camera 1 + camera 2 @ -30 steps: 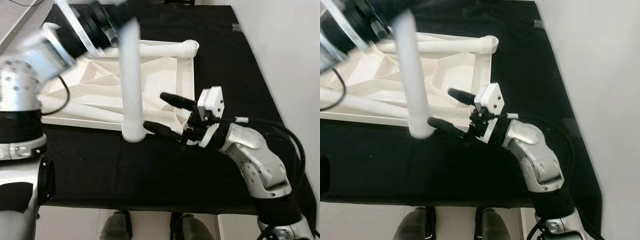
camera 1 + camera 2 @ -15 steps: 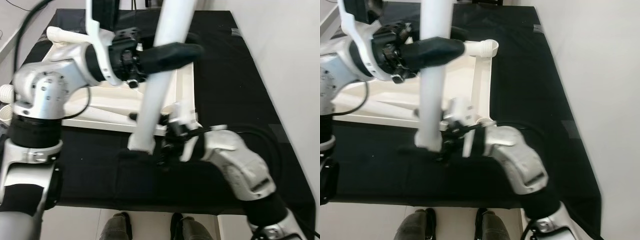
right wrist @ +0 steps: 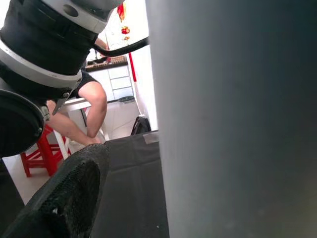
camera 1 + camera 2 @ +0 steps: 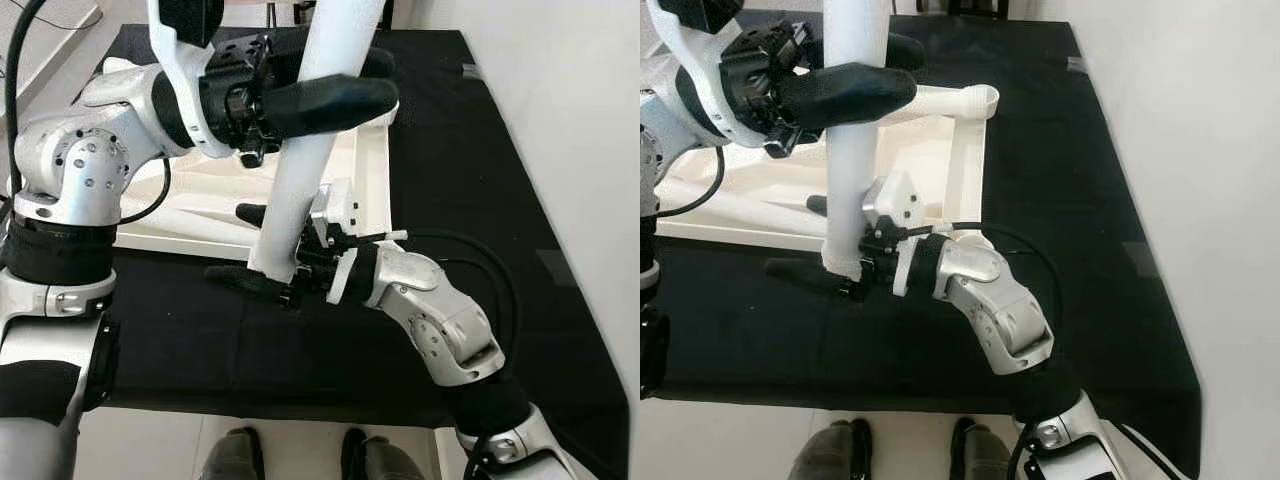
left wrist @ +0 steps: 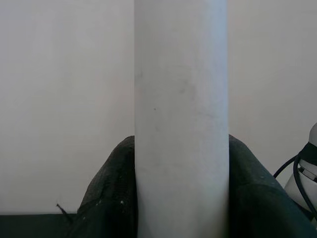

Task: Building children table

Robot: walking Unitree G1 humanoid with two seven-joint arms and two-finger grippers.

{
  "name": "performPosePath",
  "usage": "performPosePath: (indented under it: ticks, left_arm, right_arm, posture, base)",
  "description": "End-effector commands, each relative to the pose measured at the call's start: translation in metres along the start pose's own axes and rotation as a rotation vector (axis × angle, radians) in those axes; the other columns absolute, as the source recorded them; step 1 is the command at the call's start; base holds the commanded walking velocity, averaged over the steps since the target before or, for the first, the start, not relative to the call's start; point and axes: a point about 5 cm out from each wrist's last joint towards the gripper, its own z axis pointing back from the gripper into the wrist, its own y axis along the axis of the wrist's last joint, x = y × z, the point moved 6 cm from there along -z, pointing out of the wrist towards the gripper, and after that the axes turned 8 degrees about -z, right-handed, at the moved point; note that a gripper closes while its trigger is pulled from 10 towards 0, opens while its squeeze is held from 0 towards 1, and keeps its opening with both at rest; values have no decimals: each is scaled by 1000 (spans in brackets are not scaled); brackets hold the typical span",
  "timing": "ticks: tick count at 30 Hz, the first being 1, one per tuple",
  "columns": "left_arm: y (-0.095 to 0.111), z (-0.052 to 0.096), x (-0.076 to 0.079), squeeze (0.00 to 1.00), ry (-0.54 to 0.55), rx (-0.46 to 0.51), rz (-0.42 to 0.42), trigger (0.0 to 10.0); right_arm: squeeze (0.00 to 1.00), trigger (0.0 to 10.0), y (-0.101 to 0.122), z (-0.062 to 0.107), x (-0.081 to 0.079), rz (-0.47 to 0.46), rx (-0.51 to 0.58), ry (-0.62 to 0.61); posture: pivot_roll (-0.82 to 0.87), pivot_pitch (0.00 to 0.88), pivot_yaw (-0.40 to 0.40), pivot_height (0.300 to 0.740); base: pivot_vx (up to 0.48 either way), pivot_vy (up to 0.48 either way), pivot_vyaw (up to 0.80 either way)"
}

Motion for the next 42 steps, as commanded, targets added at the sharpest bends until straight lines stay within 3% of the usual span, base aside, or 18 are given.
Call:
performPosePath:
  ticks: [1, 3, 4, 5, 6, 9, 13, 14, 16, 17, 18, 19, 23, 24, 26, 27, 35, 42]
  left_arm:
    - [9, -25, 24, 0, -153, 63, -3, 0]
    - [12, -25, 27, 0, -158, 67, -7, 0]
    - [17, -25, 31, 0, -163, 66, -16, 0]
    - [19, -24, 33, 0, -168, 64, -24, 0]
    - [26, -23, 36, 0, -173, 66, -32, 0]
    - [44, -18, 42, 0, -182, 75, -49, 0]
    - [47, -16, 43, 0, -184, 75, -52, 0]
    - [47, -15, 42, 0, -182, 74, -51, 0]
    - [47, -15, 42, 0, -181, 73, -50, 0]
    - [45, -14, 40, 0, -176, 72, -44, 0]
    - [42, -13, 38, 0, -172, 71, -38, 0]
    - [37, -12, 35, 0, -165, 70, -28, 0]
    - [23, -13, 27, 0, -151, 69, -3, 0]
    - [13, -14, 23, 0, -146, 69, 8, 0]
    - [1, -15, 20, 0, -142, 67, 19, 0]
    - [-2, -15, 19, 0, -144, 66, 22, 0]
    - [-3, -16, 17, 0, -166, 66, 38, 0]
    - [-5, -16, 16, 0, -179, 63, 35, 0]
  right_arm:
    - [0, 10000, -1, -19, -14, 2, -13, 67]
    - [0, 10000, -1, -20, -13, 6, -8, 65]
    - [0, 4549, 0, -21, -13, 18, -5, 68]
    - [0, 4549, 0, -22, -13, 27, -4, 70]
    - [0, 0, 2, -23, -13, 27, 6, 69]
    - [0, 0, 8, -26, -9, 35, 35, 54]
    - [0, 0, 10, -26, -5, 38, 49, 40]
    - [0, 941, 11, -26, -3, 44, 55, 36]
    - [0, 941, 12, -26, -3, 47, 58, 35]
    - [0, 10000, 13, -26, -1, 49, 63, 22]
    - [0, 10000, 15, -25, 3, 30, 75, 4]
    - [1000, 10000, 18, -25, 3, 15, 84, 7]
    - [1000, 10000, 22, -25, 9, 34, 98, -19]
    - [396, 10000, 22, -25, 11, 52, 89, -27]
    - [396, 10000, 21, -25, 13, 68, 78, -27]
    - [0, 10000, 21, -25, 12, 70, 74, -20]
    - [0, 10000, 22, -26, 8, 91, 59, 30]
    - [0, 10000, 37, -26, 10, 119, 88, 59]
  posture:
    - [46, 164, -27, 740]
    - [45, 163, -27, 740]
    - [45, 163, -27, 740]
    - [45, 162, -26, 740]
    - [45, 162, -25, 740]
    - [48, 161, -24, 740]
    - [50, 161, -25, 740]
    - [51, 161, -25, 740]
    - [51, 161, -25, 740]
    - [51, 161, -26, 740]
    - [51, 161, -26, 740]
    - [52, 161, -28, 740]
    - [52, 160, -28, 740]
    - [51, 159, -28, 740]
    - [51, 159, -28, 740]
    - [51, 160, -28, 740]
    - [52, 162, -30, 740]
    - [53, 163, -34, 740]
  base:
    - [0, 0, 0]
    - [0, 0, 0]
    - [0, 0, 0]
    - [0, 0, 0]
    - [0, 0, 0]
    - [0, 0, 0]
    - [0, 0, 0]
    - [0, 0, 0]
    - [0, 0, 0]
    - [0, 0, 0]
    - [0, 0, 0]
    - [0, 0, 0]
    - [0, 0, 0]
    - [0, 0, 0]
    - [0, 0, 0]
    - [0, 0, 0]
    - [0, 0, 0]
    - [0, 0, 0]
